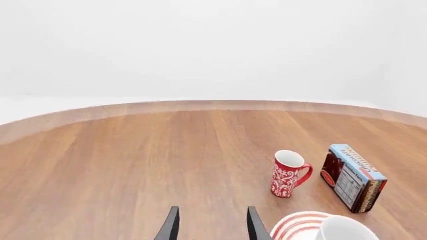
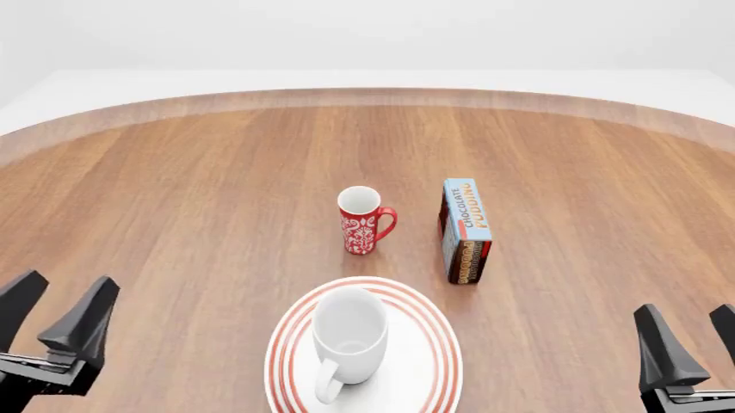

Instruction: Pick up the white mug and put it on the plate, and put the chocolate pudding to the right of the plate.

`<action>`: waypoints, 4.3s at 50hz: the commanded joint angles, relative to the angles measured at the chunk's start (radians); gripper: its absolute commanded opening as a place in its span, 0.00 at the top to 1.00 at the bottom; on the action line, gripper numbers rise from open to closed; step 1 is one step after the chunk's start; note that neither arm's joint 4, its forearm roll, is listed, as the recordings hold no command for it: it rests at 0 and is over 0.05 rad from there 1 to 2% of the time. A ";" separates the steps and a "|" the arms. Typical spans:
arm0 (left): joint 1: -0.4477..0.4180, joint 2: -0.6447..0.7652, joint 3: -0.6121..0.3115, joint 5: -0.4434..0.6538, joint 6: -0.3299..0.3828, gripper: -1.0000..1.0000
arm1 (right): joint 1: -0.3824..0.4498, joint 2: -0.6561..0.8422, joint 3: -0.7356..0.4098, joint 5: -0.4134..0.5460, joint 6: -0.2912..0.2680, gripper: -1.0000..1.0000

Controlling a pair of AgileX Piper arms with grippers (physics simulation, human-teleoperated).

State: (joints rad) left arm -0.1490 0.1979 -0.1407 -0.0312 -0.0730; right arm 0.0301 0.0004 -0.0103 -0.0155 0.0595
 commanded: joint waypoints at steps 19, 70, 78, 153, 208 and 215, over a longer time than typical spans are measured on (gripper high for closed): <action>0.116 -0.058 0.138 -0.135 0.002 0.00 | -0.002 0.000 0.001 -0.001 -0.004 0.00; 0.168 -0.197 0.135 -0.076 -0.088 0.00 | -0.035 0.000 -0.010 0.017 -0.041 0.00; 0.165 -0.197 0.135 -0.077 -0.087 0.00 | -0.033 0.007 -0.027 0.024 -0.056 0.00; 0.154 -0.198 0.137 -0.083 -0.097 0.00 | 0.111 0.526 -0.297 -0.195 -0.191 0.00; 0.156 -0.198 0.137 -0.085 -0.106 0.00 | 0.171 0.860 -0.485 -0.252 -0.269 0.00; 0.158 -0.198 0.137 -0.085 -0.107 0.00 | 0.180 0.901 -0.513 -0.248 -0.269 0.00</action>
State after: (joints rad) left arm 0.0082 0.0004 -0.0039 -0.1165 -0.1791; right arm 0.1981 0.8466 -0.4875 -0.2649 -0.2042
